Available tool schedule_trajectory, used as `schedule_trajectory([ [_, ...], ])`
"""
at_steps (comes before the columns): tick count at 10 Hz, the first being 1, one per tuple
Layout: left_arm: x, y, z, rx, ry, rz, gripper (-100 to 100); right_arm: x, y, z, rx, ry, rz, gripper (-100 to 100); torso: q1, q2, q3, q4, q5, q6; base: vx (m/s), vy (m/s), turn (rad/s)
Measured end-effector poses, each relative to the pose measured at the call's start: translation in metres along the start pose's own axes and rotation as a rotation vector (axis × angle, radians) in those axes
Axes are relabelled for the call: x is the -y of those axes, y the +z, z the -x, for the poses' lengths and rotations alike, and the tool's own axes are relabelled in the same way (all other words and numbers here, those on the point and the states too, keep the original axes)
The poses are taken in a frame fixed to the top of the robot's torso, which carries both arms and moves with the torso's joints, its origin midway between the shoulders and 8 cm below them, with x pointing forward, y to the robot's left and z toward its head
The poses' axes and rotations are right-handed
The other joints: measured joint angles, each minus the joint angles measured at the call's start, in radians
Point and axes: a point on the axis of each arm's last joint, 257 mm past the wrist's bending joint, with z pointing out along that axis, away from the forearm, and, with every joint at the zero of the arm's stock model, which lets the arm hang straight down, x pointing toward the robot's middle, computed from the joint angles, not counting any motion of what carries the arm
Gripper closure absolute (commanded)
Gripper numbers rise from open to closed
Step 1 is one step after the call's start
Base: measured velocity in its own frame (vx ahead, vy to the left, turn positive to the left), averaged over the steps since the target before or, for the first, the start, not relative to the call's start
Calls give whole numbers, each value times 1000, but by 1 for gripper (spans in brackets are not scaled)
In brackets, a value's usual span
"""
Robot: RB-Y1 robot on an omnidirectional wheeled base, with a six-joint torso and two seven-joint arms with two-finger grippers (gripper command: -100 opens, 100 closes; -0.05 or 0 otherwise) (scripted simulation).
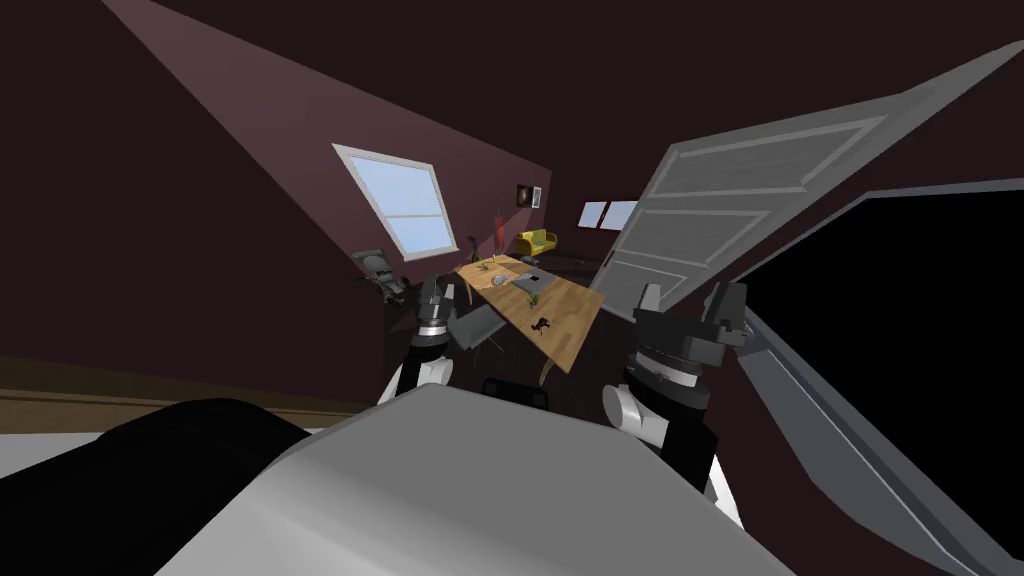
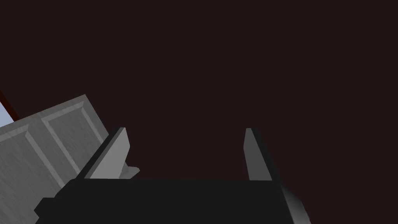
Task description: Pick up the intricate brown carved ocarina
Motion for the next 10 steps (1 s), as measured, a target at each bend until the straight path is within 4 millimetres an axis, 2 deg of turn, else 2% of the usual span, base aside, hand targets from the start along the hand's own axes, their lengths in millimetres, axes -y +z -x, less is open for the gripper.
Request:
schedule_trajectory([
  [4,0,0,0,0,0,0,0,25,-7,-17,-99,-127,-75,-100,2,4,2,1,1,0,-55,37,133],
  [10,0,0,0,0,0,0,0,80,-33,-36,-263,-370,-214,-100,1,3,2,1,0,0,-44,31,130],
])
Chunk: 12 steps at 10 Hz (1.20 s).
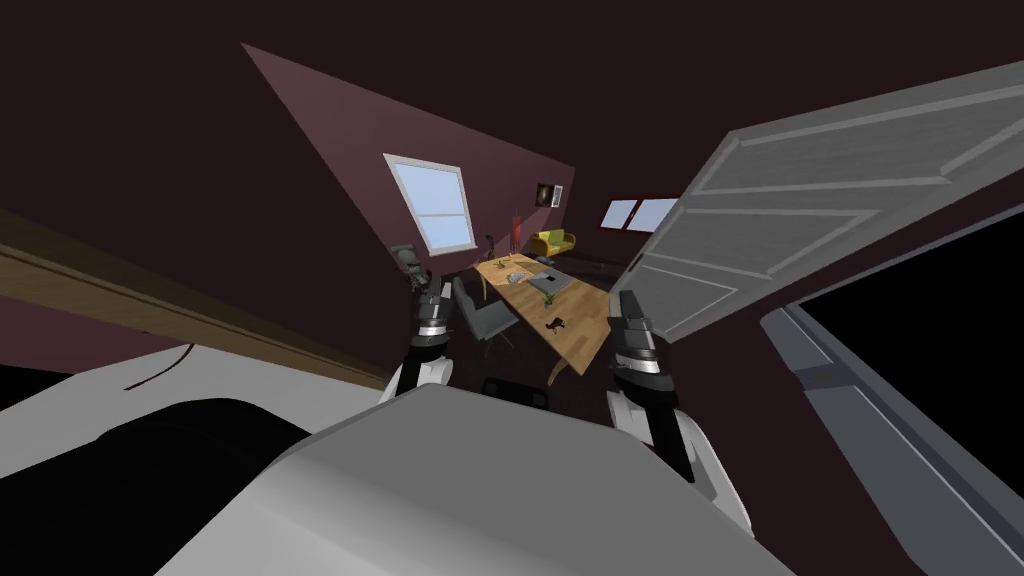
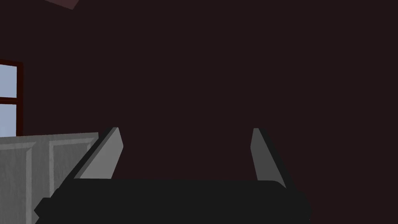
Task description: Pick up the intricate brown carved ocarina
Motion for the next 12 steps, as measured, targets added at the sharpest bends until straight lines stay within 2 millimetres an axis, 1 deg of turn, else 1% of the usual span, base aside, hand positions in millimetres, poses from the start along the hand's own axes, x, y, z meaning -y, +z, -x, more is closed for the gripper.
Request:
schedule_trajectory([
  [1,0,0,0,0,0,0,0,9,-2,-6,-30,-45,-23,-100,0,0,0,0,0,0,-26,23,72],
  [4,0,0,0,0,0,0,0,28,-9,-18,-98,-150,-75,-100,-1,-1,0,0,0,0,-28,24,132],
  [5,0,0,0,0,0,0,0,41,-15,-26,-130,-195,-98,-100,0,-1,-1,0,0,0,-21,18,90],
  [7,0,0,0,0,0,0,0,55,-22,-36,-183,-274,-132,-100,-1,-1,-1,0,0,0,-19,17,128],
  [8,0,0,0,0,0,0,0,61,-24,-38,-205,-311,-145,-100,-1,-1,-1,0,0,0,-23,24,193],
  [9,0,0,0,0,0,0,0,73,-31,-40,-239,-360,-169,-100,-1,-1,-1,0,0,0,-18,14,84],
  [10,0,0,0,0,0,0,0,80,-35,-44,-262,-395,-182,-100,-1,-1,-1,0,0,0,-17,22,195],
  [11,0,0,0,0,0,0,0,91,-45,-50,-297,-442,-205,-100,-1,-1,-1,0,0,0,-12,14,91],
  [12,0,0,0,0,0,0,0,96,-49,-54,-323,-483,-213,-100,-1,-2,-1,0,0,0,-9,17,213],
])
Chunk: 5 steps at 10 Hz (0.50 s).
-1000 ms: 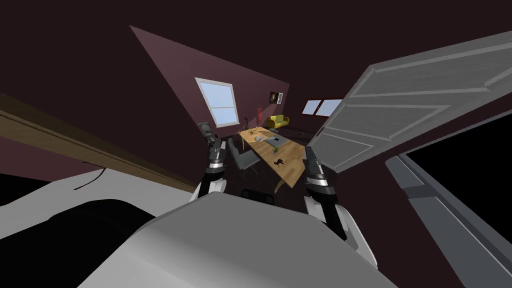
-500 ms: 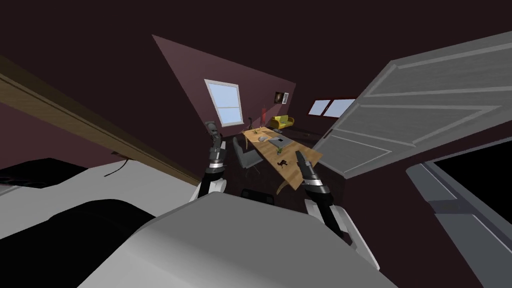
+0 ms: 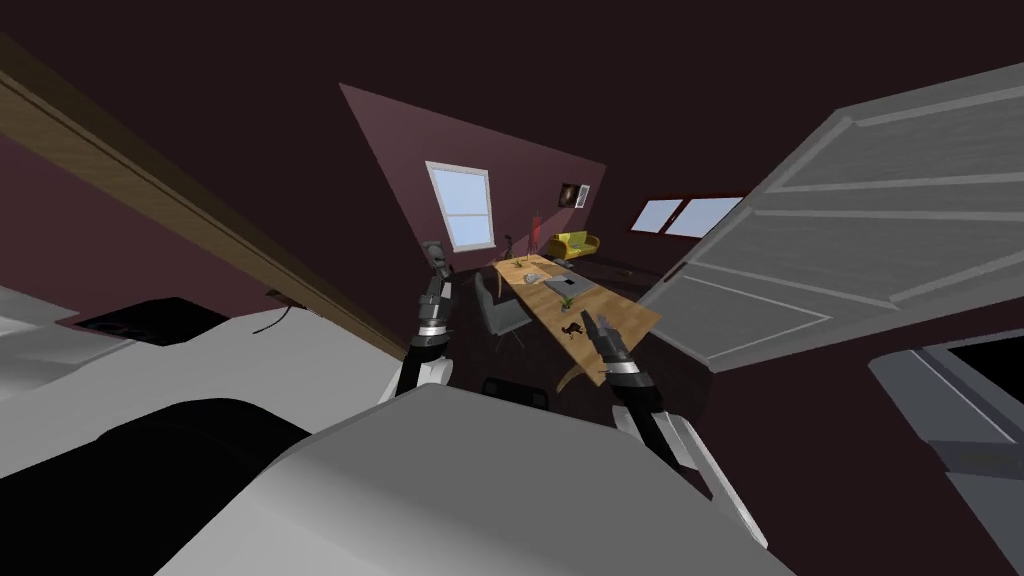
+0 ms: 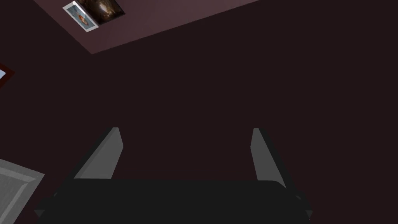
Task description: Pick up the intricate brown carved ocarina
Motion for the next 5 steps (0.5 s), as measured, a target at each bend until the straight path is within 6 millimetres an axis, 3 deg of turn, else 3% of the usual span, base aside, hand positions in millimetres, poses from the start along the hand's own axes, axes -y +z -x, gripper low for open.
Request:
schedule_trajectory([
  [5,0,0,0,0,0,0,0,42,-17,-42,-163,-243,-77,-100,-1,-1,0,0,0,0,-4,9,127],
])
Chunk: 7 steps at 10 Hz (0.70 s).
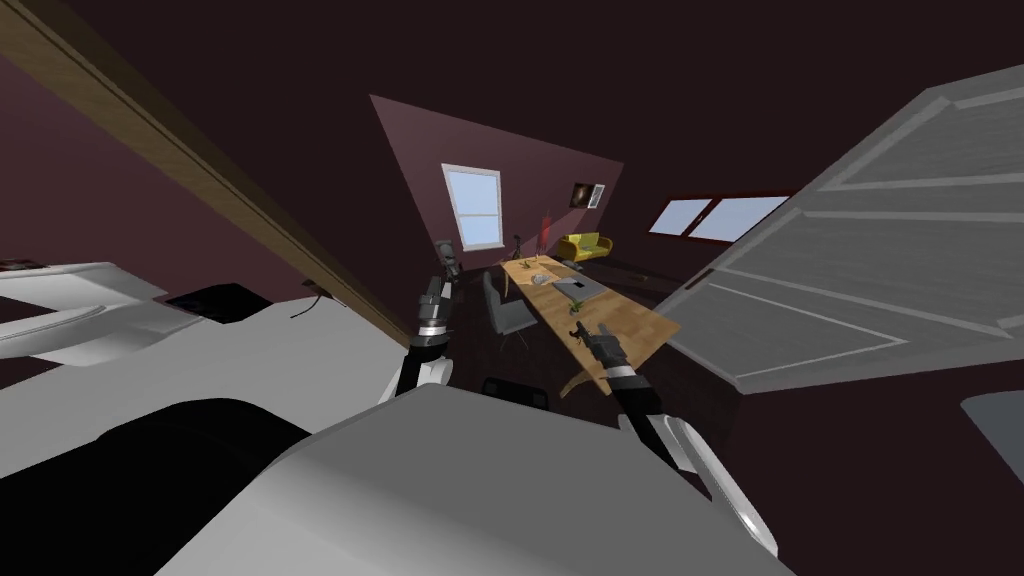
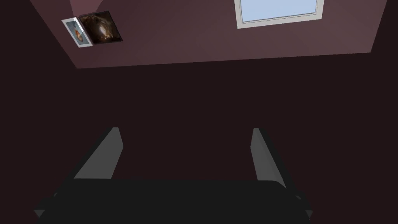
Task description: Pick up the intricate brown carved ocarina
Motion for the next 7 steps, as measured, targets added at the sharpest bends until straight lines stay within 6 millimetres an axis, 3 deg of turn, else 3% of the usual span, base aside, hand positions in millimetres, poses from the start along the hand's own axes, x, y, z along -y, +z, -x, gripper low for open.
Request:
schedule_trajectory([
  [7,0,0,0,0,0,0,0,47,-26,-68,-219,-346,-64,-100,-1,-1,-1,0,0,1,8,-3,161],
])
